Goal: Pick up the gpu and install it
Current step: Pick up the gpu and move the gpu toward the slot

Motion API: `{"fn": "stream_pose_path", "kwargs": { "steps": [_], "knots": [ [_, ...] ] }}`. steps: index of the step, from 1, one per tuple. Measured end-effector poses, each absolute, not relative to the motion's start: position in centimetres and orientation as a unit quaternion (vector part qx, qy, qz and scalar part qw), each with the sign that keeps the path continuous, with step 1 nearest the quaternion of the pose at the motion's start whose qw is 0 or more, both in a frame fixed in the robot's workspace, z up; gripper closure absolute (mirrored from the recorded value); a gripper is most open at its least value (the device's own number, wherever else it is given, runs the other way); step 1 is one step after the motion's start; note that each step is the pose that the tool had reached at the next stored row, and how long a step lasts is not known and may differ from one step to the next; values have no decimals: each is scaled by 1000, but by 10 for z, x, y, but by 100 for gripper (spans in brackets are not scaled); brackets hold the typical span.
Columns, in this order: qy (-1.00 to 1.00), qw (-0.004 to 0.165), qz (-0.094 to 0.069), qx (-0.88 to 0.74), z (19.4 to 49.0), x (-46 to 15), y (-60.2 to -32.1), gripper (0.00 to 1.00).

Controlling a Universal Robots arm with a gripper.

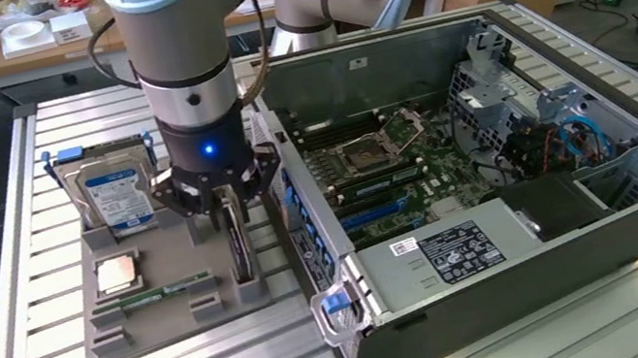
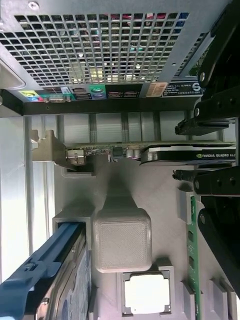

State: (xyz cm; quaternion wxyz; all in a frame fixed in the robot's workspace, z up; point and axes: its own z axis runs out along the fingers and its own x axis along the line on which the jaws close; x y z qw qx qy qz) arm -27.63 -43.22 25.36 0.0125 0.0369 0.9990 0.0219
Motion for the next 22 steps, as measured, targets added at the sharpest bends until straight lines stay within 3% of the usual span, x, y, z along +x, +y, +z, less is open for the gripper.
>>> {"fn": "stream_pose_path", "kwargs": {
  "steps": [22],
  "knots": [
    [999,13,22,37,237,-276,-424,58]
  ]
}}
